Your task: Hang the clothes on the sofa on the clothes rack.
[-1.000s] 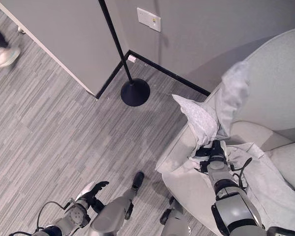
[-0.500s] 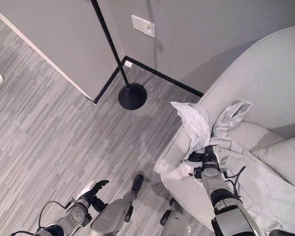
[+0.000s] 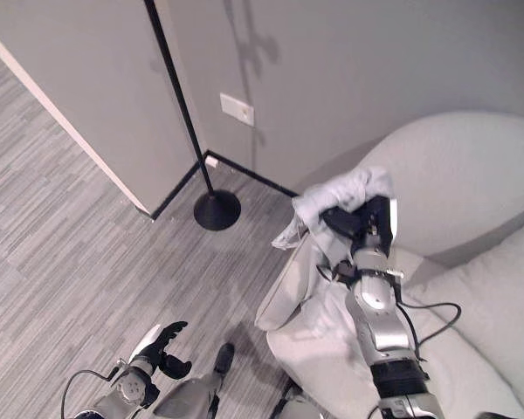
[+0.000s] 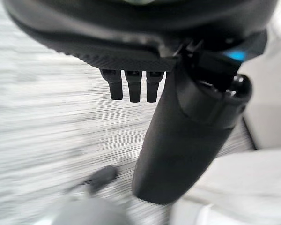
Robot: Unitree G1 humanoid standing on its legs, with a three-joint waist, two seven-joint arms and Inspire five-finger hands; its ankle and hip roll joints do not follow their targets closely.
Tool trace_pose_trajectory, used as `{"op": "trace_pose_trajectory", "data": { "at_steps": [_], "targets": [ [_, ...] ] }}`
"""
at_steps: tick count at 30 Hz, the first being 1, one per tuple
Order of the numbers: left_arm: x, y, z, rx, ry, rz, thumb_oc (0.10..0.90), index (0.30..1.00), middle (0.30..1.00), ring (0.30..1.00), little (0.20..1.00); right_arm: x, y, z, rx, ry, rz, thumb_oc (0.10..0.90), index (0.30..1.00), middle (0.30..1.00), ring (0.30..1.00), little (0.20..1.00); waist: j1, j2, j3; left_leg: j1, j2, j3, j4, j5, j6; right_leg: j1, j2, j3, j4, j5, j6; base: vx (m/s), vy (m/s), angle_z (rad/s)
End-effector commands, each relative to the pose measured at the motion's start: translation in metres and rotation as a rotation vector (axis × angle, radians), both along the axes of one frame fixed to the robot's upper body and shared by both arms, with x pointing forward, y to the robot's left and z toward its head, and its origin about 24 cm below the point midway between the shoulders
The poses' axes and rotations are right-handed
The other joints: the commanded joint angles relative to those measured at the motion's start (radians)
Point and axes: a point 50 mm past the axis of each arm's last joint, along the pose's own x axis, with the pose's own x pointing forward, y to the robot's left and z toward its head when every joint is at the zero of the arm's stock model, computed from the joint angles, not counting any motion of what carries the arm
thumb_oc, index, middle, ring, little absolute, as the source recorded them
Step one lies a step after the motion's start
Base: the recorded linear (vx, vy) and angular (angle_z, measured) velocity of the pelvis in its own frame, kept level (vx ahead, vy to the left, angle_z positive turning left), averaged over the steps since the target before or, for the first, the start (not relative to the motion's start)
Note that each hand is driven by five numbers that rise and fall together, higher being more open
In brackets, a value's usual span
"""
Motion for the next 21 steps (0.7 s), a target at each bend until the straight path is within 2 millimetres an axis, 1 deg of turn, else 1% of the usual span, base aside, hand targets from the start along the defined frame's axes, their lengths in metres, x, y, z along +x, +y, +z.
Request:
{"op": "trace_pose_trajectory", "data": {
  "at_steps": [1, 2, 3, 4, 7, 9, 10, 12, 13, 14, 15, 16, 17, 18, 19, 20, 21],
  "targets": [
    [0.027, 0.012, 0.029, -0.088, -0.183, 0.089, 0.800, 0.900, 0.900, 0.900, 0.900, -0.007, 0.016, 0.090, 0.002, -0.463, 0.009, 0.400, 0.300, 0.300, 0.300, 0.300, 0.067, -0.072, -0.164, 0.006, 0.004, -0.033, -0.001, -0.090, 0.004, 0.153, -0.146, -0.035, 0.025, -0.040, 0.126, 0.03, -0.001, 0.20],
    [0.027, 0.012, 0.030, -0.088, -0.183, 0.089, 0.800, 0.900, 0.900, 0.900, 0.900, -0.007, 0.016, 0.090, 0.002, -0.463, 0.008, 0.400, 0.300, 0.300, 0.300, 0.300, 0.065, -0.073, -0.163, 0.003, 0.001, -0.034, -0.001, -0.085, 0.006, 0.152, -0.149, -0.036, 0.025, -0.035, 0.126, 0.07, -0.013, 0.13],
    [0.039, 0.007, 0.052, -0.174, -0.289, 0.085, 0.800, 0.900, 0.900, 0.900, 0.900, -0.003, 0.018, 0.102, 0.011, -0.492, -0.006, 0.400, 0.300, 0.300, 0.300, 0.300, 0.077, -0.084, -0.184, 0.024, 0.004, -0.035, -0.001, -0.097, 0.005, 0.173, -0.145, -0.037, 0.028, -0.045, 0.125, 0.08, -0.003, 0.10],
    [0.054, 0.002, 0.082, -0.260, -0.420, 0.087, 0.800, 0.900, 0.900, 0.900, 0.900, 0.000, 0.023, 0.118, 0.010, -0.531, -0.021, 0.400, 0.300, 0.300, 0.300, 0.300, 0.084, -0.098, -0.201, 0.045, 0.004, -0.039, -0.001, -0.104, 0.007, 0.190, -0.145, -0.039, 0.035, -0.050, 0.124, 0.09, 0.002, 0.08],
    [0.071, -0.007, 0.123, -0.302, -0.607, 0.059, 0.800, 0.900, 0.900, 0.900, 0.900, 0.005, 0.032, 0.138, -0.014, -0.574, -0.038, 0.400, 0.300, 0.300, 0.300, 0.300, 0.086, -0.119, -0.215, 0.067, -0.001, -0.037, -0.001, -0.108, 0.010, 0.203, -0.149, -0.036, 0.047, -0.047, 0.122, 0.05, 0.003, 0.12],
    [0.081, -0.014, 0.145, -0.306, -0.738, 0.073, 0.800, 0.900, 0.900, 0.900, 0.900, 0.004, 0.041, 0.141, -0.005, -0.591, -0.024, 0.400, 0.300, 0.300, 0.300, 0.300, 0.085, -0.132, -0.221, 0.084, 0.003, -0.032, -0.001, -0.119, 0.009, 0.209, -0.148, -0.028, 0.057, -0.053, 0.120, 0.01, 0.002, 0.04],
    [0.085, -0.021, 0.153, -0.318, -0.789, 0.081, 0.800, 0.900, 0.900, 0.900, 0.900, 0.002, 0.047, 0.142, 0.002, -0.603, -0.011, 0.400, 0.300, 0.300, 0.300, 0.300, 0.079, -0.141, -0.225, 0.086, -0.003, -0.030, -0.001, -0.114, 0.012, 0.207, -0.153, -0.025, 0.060, -0.046, 0.120, 0.04, 0.017, -0.05],
    [0.095, -0.037, 0.172, -0.326, -0.902, 0.090, 0.800, 0.900, 0.900, 0.900, 0.900, -0.002, 0.060, 0.142, 0.023, -0.622, 0.036, 0.400, 0.300, 0.300, 0.300, 0.300, 0.069, -0.150, -0.231, 0.109, 0.001, -0.021, -0.001, -0.128, 0.013, 0.215, -0.154, -0.013, 0.071, -0.050, 0.120, 0.04, 0.014, -0.05],
    [0.095, -0.037, 0.172, -0.326, -0.904, 0.090, 0.800, 0.900, 0.900, 0.900, 0.900, -0.002, 0.060, 0.142, 0.021, -0.624, 0.035, 0.400, 0.300, 0.300, 0.300, 0.300, 0.069, -0.151, -0.229, 0.106, -0.003, -0.022, -0.001, -0.122, 0.015, 0.213, -0.157, -0.013, 0.070, -0.045, 0.120, 0.00, 0.022, -0.12],
    [0.098, -0.042, 0.176, -0.322, -0.931, 0.088, 0.800, 0.900, 0.900, 0.900, 0.900, -0.003, 0.064, 0.142, 0.021, -0.628, 0.048, 0.400, 0.300, 0.300, 0.300, 0.300, 0.063, -0.154, -0.231, 0.110, -0.004, -0.019, -0.001, -0.123, 0.016, 0.212, -0.159, -0.008, 0.073, -0.042, 0.120, 0.00, 0.030, -0.13],
    [0.102, -0.051, 0.186, -0.319, -0.981, 0.073, 0.800, 0.900, 0.900, 0.900, 0.900, -0.004, 0.071, 0.144, 0.019, -0.639, 0.068, 0.400, 0.300, 0.300, 0.300, 0.300, 0.053, -0.156, -0.234, 0.117, -0.005, -0.013, -0.001, -0.126, 0.019, 0.210, -0.161, 0.001, 0.081, -0.042, 0.121, 0.02, 0.041, -0.11],
    [0.109, -0.066, 0.193, -0.354, -1.003, 0.056, 0.800, 0.900, 0.900, 0.900, 0.900, -0.006, 0.085, 0.147, 0.020, -0.652, 0.103, 0.400, 0.300, 0.300, 0.300, 0.300, 0.036, -0.157, -0.234, 0.131, -0.006, -0.004, -0.001, -0.130, 0.023, 0.204, -0.166, 0.019, 0.096, -0.036, 0.121, 0.01, 0.033, -0.04],
    [0.109, -0.067, 0.193, -0.354, -1.003, 0.056, 0.800, 0.900, 0.900, 0.900, 0.900, -0.006, 0.085, 0.147, 0.019, -0.653, 0.103, 0.400, 0.300, 0.300, 0.300, 0.300, 0.037, -0.157, -0.233, 0.132, -0.006, -0.003, -0.001, -0.130, 0.023, 0.204, -0.166, 0.020, 0.097, -0.036, 0.121, 0.00, 0.042, -0.16],
    [0.112, -0.086, 0.200, -0.485, -0.977, 0.041, 0.800, 0.900, 0.900, 0.900, 0.900, -0.008, 0.098, 0.152, 0.014, -0.664, 0.139, 0.400, 0.300, 0.300, 0.300, 0.300, 0.019, -0.155, -0.232, 0.140, -0.007, 0.006, -0.001, -0.133, 0.029, 0.195, -0.170, 0.037, 0.108, -0.026, 0.121, -0.02, 0.036, -0.26],
    [0.113, -0.098, 0.208, -0.620, -0.946, 0.012, 0.800, 0.900, 0.900, 0.900, 0.900, -0.007, 0.108, 0.156, -0.008, -0.666, 0.154, 0.400, 0.300, 0.300, 0.300, 0.300, 0.010, -0.153, -0.226, 0.146, -0.009, 0.012, -0.001, -0.134, 0.033, 0.187, -0.172, 0.051, 0.117, -0.018, 0.121, -0.02, 0.037, -0.24],
    [0.114, -0.098, 0.209, -0.623, -0.945, 0.012, 0.800, 0.900, 0.900, 0.900, 0.900, -0.007, 0.109, 0.157, -0.009, -0.666, 0.154, 0.400, 0.300, 0.300, 0.300, 0.300, 0.011, -0.152, -0.224, 0.147, -0.008, 0.014, -0.001, -0.135, 0.033, 0.186, -0.172, 0.053, 0.118, -0.018, 0.121, -0.03, 0.028, -0.15],
    [0.111, -0.106, 0.211, -0.719, -0.908, -0.012, 0.800, 0.900, 0.900, 0.900, 0.900, -0.006, 0.112, 0.160, -0.010, -0.667, 0.156, 0.400, 0.300, 0.300, 0.300, 0.300, 0.009, -0.151, -0.221, 0.150, -0.009, 0.016, -0.001, -0.136, 0.036, 0.183, -0.173, 0.060, 0.119, -0.012, 0.121, -0.01, 0.028, -0.07]
  ]
}}
